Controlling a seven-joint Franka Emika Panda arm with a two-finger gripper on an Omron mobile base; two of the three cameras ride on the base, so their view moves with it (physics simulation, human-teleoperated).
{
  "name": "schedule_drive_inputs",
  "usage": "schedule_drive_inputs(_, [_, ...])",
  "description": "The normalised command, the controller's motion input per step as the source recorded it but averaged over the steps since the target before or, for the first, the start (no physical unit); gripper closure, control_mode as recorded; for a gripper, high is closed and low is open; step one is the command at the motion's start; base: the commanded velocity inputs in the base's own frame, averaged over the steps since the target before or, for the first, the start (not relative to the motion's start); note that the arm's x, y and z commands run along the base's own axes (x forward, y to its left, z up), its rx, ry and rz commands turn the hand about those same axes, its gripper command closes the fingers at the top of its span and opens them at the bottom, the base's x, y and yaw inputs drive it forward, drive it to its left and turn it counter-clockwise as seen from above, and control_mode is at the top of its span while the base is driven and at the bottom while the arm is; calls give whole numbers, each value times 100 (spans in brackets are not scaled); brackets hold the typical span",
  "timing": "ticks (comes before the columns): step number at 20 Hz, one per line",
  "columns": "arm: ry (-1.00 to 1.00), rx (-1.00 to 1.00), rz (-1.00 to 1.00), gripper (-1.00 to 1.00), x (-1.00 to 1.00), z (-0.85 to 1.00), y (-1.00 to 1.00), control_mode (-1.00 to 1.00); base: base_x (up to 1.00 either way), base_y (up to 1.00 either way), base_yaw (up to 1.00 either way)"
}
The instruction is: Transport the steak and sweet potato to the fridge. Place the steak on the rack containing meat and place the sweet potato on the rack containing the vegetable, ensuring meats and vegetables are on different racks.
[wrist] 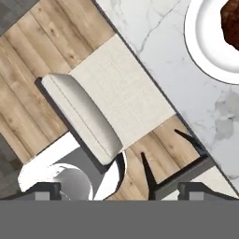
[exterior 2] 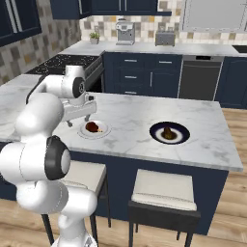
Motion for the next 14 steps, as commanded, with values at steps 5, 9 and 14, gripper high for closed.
schedule_drive_inputs(5, [0,-6,5,-100,57,-41,19,-100,0,0,0])
schedule_drive_inputs(9, [0,-4,6,-100,55,-37,13,-100,0,0,0])
schedule_drive_inputs(14, [0,0,6,-100,49,-32,10,-100,0,0,0])
